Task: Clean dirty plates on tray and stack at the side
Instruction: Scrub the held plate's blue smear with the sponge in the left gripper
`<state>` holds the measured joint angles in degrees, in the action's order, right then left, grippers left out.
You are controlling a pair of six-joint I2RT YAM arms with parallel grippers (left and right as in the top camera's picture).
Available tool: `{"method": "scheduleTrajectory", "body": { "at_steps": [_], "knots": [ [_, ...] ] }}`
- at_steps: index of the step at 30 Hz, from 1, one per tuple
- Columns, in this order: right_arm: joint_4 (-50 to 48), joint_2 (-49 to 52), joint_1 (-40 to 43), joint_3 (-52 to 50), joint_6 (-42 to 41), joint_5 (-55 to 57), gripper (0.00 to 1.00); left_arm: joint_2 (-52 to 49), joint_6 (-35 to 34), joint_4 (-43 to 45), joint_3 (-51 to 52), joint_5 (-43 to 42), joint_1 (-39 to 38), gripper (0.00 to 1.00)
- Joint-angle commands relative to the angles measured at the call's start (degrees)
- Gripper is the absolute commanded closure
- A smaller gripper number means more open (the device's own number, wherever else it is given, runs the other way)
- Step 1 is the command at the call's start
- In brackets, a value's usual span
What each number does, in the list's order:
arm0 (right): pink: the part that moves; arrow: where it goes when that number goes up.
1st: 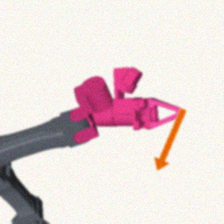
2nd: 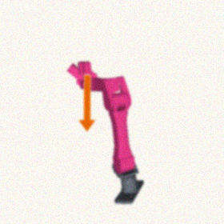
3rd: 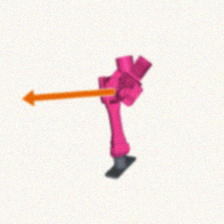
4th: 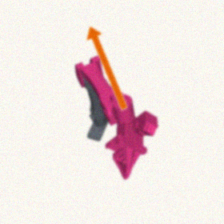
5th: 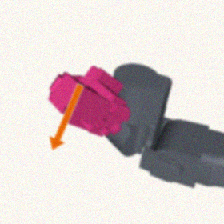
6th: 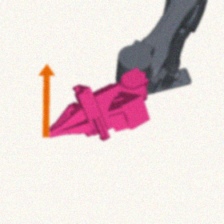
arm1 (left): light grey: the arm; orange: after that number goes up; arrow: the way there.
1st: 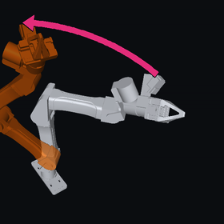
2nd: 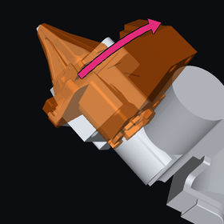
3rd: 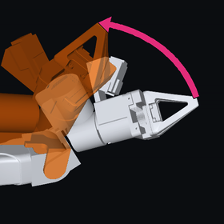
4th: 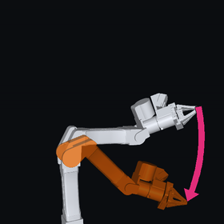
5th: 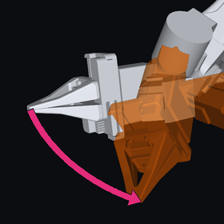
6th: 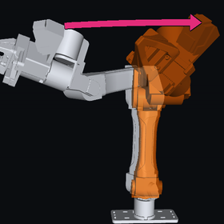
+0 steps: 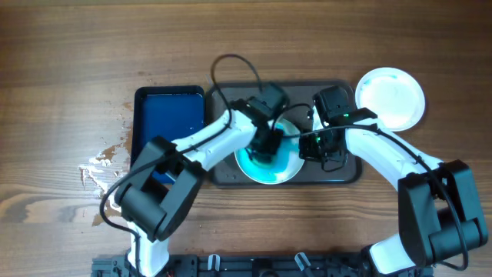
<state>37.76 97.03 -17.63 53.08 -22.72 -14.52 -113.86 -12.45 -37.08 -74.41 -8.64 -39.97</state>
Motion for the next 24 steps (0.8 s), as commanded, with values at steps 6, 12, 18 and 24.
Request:
{"method": "scheduleTrajectory", "body": {
  "at_steps": [6,12,18,24],
  "knots": [
    [-0.7,-0.4,-0.5,-0.1,0.1,-0.2,0.96,-3.9,5.2,3.4,2.3,-23.5,-5.0,0.96],
    [-0.6,-0.4,-0.5,-0.1,0.1,-0.2,0.96,-3.9,-18.0,-5.6,2.3,10.5,-0.9,0.96],
    [-0.5,-0.4,-0.5,-0.1,0.0,0.2,0.96,-3.9,-28.3,-13.4,2.3,32.3,1.3,0.96],
    [0.0,-0.4,-0.5,-0.1,0.0,0.2,0.96,-3.9,-36.2,-16.7,2.3,43.7,1.2,0.96]
  ]
}}
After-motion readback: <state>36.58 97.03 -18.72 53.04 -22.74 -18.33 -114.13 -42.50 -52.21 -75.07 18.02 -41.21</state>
